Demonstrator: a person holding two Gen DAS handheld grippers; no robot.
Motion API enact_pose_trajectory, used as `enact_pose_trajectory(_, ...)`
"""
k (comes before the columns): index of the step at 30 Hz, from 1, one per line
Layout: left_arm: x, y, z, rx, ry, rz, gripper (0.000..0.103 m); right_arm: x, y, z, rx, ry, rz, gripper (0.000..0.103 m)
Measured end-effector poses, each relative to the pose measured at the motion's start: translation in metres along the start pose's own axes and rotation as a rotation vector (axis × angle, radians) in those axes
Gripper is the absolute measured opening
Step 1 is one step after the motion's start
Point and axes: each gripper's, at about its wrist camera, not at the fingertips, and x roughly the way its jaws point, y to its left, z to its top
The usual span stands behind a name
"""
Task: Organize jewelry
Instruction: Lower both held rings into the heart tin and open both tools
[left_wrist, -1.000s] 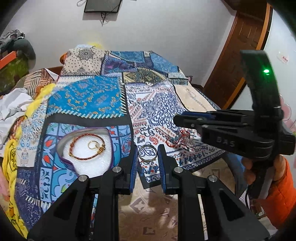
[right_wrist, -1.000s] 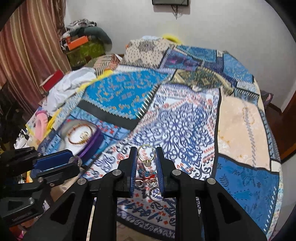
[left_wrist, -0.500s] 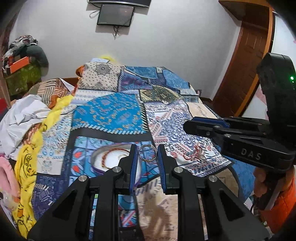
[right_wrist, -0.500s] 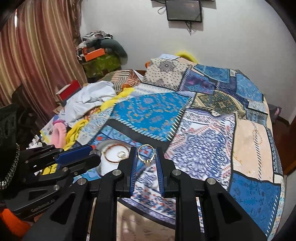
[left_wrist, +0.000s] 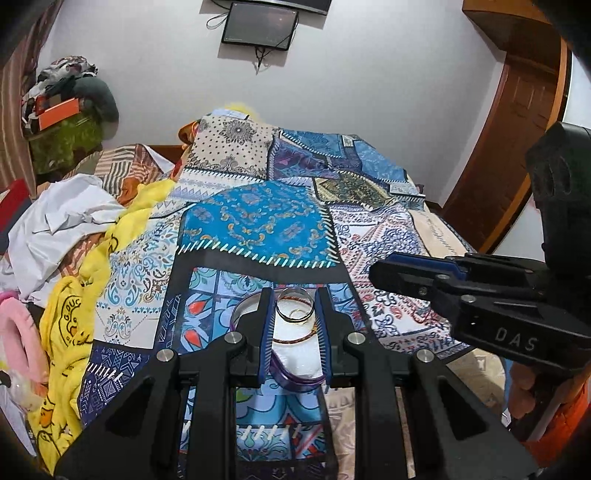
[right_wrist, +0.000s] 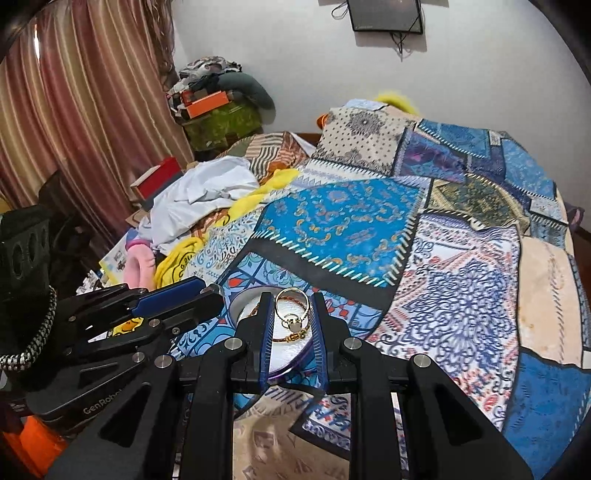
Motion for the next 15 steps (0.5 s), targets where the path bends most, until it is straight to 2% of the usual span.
enact_pose_trajectory(15, 0.045, 0.008, -0.015, -0.001, 0.097, -0.037, 0.02, 0.043, -0.002, -0.003, 0.033, 0.083, 0.038, 0.018)
